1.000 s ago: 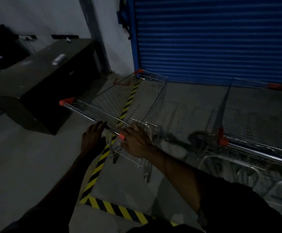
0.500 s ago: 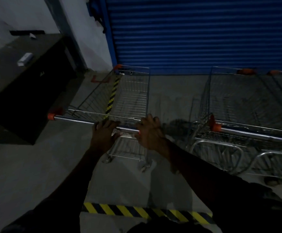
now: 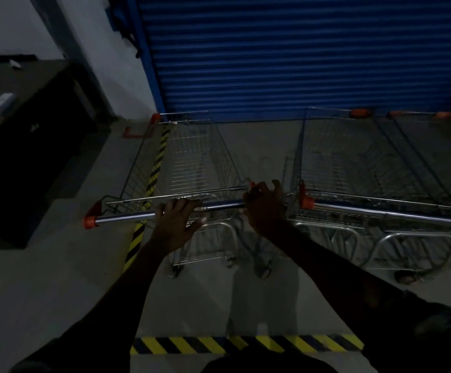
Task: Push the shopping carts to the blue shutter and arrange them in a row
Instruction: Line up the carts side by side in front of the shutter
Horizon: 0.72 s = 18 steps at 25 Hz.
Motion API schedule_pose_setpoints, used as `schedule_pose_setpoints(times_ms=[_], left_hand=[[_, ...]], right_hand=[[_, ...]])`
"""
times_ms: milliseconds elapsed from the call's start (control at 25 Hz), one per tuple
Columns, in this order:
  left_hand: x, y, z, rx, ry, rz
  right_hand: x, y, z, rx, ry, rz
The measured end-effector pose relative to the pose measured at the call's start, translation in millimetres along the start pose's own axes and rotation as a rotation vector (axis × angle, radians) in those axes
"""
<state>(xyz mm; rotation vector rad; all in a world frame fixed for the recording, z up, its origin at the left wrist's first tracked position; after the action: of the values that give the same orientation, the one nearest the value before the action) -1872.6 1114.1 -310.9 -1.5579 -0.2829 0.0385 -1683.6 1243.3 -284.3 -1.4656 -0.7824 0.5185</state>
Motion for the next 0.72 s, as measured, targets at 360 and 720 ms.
schedule_pose_setpoints(times_ms=[360, 720], left_hand=[[41.3, 3.3, 8.3, 0.048, 0.017, -0.05], [91.2, 8.7, 34.5, -0.071, 0.081, -0.063]], right_hand=[[48.3, 4.8, -18.0, -0.018, -0.068, 0.032], [143.3, 16.8, -56.4, 0.007, 0.178, 0.165]])
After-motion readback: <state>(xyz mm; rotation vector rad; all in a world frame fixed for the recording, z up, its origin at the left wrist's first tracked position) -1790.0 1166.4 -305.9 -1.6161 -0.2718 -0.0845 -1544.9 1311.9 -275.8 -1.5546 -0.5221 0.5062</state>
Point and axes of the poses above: each hand's wrist, its own z-axis towards the middle knuckle, its own y-axis out of the palm, x = y × z, the point moved 8 cm from there along z, towards the middle knuckle, and after that the axes turned 15 degrees about -x, right-handed, at the moved point
